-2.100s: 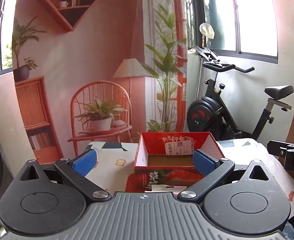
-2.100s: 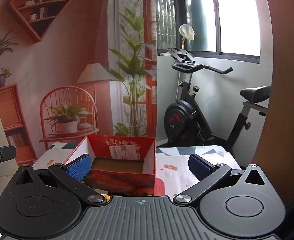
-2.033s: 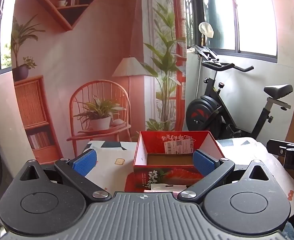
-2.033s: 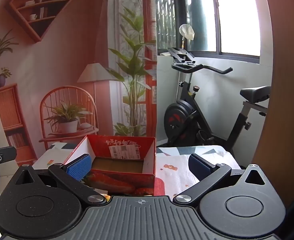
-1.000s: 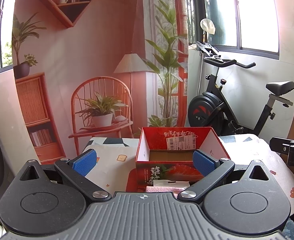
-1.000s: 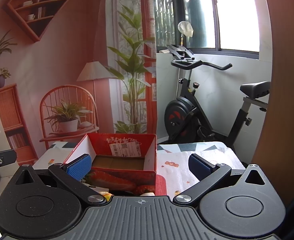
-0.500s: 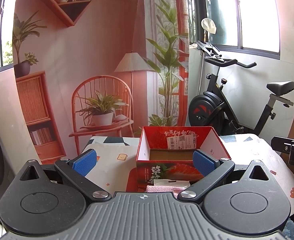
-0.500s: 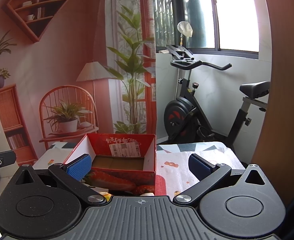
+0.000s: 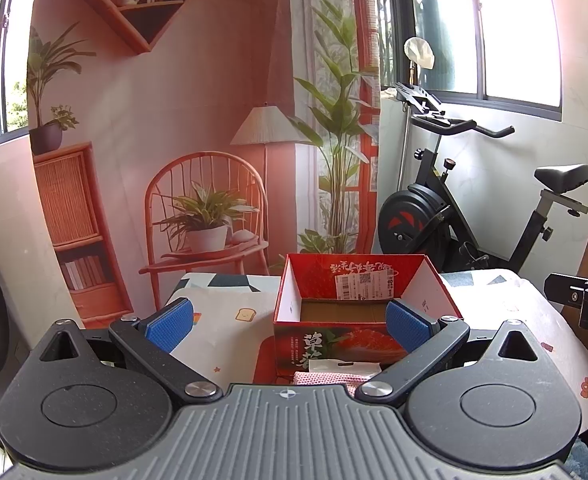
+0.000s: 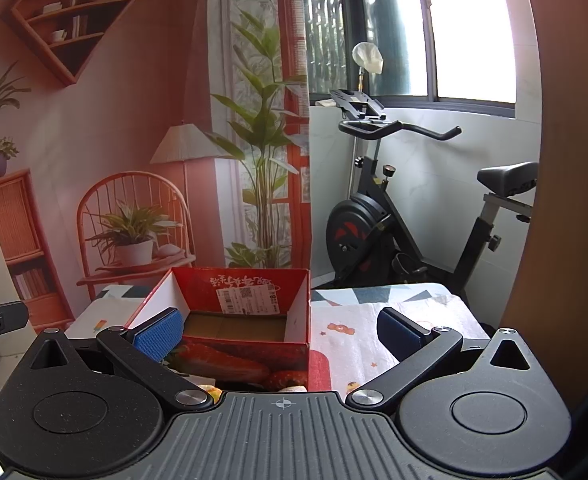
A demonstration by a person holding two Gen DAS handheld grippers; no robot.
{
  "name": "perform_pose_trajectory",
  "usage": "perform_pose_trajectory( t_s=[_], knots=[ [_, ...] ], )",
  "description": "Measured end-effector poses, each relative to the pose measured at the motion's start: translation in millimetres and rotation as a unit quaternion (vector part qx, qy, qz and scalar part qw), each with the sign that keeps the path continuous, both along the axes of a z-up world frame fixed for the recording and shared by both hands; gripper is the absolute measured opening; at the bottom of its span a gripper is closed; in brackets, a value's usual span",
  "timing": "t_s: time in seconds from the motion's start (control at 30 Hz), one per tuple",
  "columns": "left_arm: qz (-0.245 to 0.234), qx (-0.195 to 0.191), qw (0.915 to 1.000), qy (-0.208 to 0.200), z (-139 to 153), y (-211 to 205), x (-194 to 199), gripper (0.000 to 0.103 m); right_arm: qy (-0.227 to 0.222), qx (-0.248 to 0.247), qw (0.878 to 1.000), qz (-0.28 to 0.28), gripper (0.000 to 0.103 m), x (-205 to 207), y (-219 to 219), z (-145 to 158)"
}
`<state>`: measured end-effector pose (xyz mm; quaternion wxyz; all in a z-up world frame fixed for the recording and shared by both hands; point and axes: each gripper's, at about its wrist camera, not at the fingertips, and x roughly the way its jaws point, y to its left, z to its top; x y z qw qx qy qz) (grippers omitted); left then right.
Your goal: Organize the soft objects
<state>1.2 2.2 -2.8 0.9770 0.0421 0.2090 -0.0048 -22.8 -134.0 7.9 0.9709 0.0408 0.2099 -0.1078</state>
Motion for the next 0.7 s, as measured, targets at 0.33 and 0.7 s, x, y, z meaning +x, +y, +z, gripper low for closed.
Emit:
perform_pose_trajectory(
  t_s=[0.33,0.7],
  knots=[
    [0.000,-0.001,1.0000,0.000,0.0,0.8,0.7,0.103,0.000,0.001,1.000,0.000,0.103,-0.1,0.2,-0.2],
    [0.000,-0.001,1.0000,0.000,0.2,0.9,0.7,0.103,0.000,0.001,1.000,0.000,0.103,0.4,-0.3,-1.3]
  ],
)
